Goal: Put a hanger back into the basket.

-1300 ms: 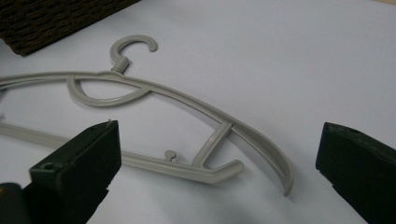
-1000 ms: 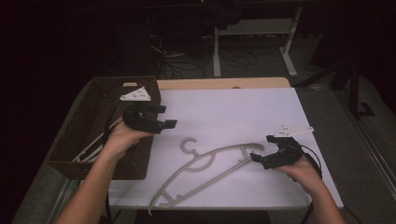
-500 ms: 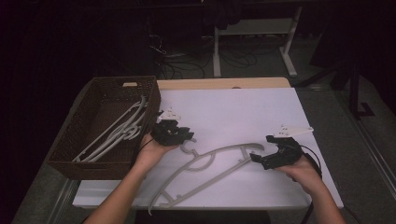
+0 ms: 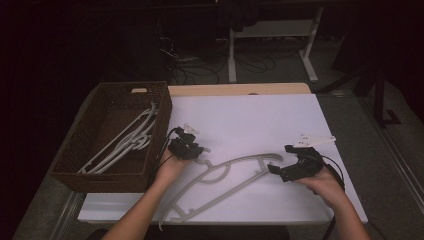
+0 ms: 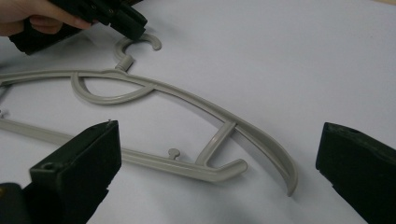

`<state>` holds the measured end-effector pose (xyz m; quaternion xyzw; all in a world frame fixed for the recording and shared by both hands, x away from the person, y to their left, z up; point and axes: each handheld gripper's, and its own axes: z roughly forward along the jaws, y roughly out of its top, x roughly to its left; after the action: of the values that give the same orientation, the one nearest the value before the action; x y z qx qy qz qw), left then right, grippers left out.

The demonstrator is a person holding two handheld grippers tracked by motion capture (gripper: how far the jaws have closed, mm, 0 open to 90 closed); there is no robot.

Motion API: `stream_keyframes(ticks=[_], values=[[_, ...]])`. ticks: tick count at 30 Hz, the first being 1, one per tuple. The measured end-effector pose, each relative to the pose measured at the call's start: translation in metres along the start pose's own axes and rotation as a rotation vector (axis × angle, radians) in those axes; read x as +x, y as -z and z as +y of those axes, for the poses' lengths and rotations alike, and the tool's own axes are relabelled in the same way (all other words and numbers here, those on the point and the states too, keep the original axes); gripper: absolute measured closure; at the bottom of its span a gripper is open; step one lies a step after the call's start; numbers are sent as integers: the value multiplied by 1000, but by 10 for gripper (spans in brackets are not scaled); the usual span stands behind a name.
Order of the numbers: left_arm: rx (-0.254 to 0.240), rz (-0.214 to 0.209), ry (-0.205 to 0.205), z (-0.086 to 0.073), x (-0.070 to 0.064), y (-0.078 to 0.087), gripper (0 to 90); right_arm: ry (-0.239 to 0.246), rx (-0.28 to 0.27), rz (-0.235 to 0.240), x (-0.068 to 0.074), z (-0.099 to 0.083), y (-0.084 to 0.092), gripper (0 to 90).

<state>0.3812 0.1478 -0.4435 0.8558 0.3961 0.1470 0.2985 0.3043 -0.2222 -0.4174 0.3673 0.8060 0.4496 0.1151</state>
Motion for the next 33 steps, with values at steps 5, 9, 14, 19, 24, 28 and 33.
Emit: stream_keyframes(ticks=[5, 9, 14, 19, 24, 28, 33], values=[[11, -4, 1, -3, 2, -5, 755, 2, 0, 0, 0, 0, 0, 0], [16, -12, -4, -2, 3, -5, 787, 1, -1, 0, 0, 0, 0, 0], [14, -39, -1, 1, 7, -7, 791, 3, 0, 0, 0, 0, 0, 0], [1, -56, 3, 7, 8, -13, 792, 1, -1, 0, 0, 1, -1, 0], [-6, -77, -27, 30, 7, -32, 792, -1, -1, 2, -1, 0, 0, 0], [-17, -84, -41, 48, 6, -48, 792, -1, -5, 3, -2, 0, 0, 0], [-25, -94, -55, 66, 7, -63, 791, 0, -1, 5, -3, 0, 0, 0]])
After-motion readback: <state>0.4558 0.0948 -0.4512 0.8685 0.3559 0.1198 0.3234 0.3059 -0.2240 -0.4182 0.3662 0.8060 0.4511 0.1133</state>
